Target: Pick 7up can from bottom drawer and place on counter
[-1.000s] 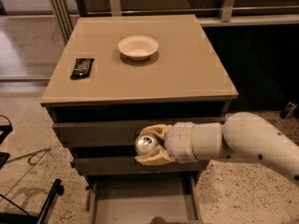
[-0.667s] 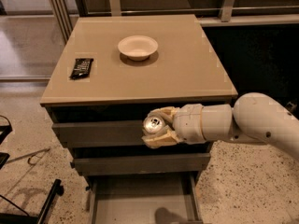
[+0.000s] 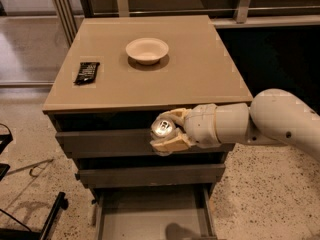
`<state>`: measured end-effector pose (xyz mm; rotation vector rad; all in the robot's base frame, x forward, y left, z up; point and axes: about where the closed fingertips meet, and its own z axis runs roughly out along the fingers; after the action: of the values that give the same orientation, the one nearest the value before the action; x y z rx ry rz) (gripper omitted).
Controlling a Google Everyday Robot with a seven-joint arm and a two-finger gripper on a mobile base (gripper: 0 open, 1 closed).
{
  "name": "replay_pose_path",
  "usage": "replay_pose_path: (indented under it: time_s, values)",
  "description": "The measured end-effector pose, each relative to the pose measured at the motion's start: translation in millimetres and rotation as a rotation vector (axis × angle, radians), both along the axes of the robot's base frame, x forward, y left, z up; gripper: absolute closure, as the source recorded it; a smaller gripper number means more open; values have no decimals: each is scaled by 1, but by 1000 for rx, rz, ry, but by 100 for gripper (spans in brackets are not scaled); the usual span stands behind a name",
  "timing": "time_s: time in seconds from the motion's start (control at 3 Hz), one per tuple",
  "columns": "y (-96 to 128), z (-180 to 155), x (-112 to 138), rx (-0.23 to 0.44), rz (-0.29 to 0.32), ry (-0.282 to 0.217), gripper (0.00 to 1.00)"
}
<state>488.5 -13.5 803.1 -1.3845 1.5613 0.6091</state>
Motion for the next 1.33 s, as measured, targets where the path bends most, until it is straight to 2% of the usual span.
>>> replay_pose_path:
  time_s: [0.67,1.0,1.33]
  values:
    - [4,82,21,-7,-45,165,100]
    - [5,80,20,-10,-42,162,100]
    - [7,92,29,-11,-68,195,100]
